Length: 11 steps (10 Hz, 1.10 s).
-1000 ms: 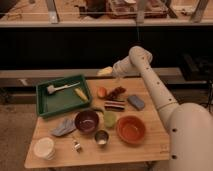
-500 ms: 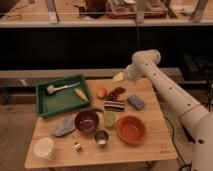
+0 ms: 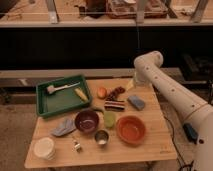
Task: Place sponge in plastic cup
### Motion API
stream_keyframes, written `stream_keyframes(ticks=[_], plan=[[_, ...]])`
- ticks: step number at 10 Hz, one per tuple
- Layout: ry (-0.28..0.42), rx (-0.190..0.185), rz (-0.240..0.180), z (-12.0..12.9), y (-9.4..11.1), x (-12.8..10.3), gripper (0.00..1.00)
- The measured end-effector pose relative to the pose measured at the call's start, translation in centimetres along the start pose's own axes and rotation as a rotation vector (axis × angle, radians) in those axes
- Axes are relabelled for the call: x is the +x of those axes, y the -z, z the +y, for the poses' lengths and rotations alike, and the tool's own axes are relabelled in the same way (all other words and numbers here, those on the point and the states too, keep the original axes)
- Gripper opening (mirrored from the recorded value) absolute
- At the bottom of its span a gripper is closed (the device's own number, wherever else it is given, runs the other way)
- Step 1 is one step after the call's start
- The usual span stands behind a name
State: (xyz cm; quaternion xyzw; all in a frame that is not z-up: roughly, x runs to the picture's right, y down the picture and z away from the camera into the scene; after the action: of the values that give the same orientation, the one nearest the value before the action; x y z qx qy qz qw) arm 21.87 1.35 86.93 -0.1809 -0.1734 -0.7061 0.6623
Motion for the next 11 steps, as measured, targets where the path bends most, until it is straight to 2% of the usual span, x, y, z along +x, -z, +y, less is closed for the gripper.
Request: stream_keyframes(ticks=[3, 5, 9, 11], plan=[[0.006, 0.019, -0.084, 0.9, -3.4, -2.1, 0.8], [0.015, 0.027, -0.112, 0.9, -4.4, -2.6, 0.8], [0.037, 0.027, -0.149, 1.4, -6.9, -3.4, 0.8], [0.042, 0.027, -0.144, 1.7, -7.9, -3.2, 0.8]])
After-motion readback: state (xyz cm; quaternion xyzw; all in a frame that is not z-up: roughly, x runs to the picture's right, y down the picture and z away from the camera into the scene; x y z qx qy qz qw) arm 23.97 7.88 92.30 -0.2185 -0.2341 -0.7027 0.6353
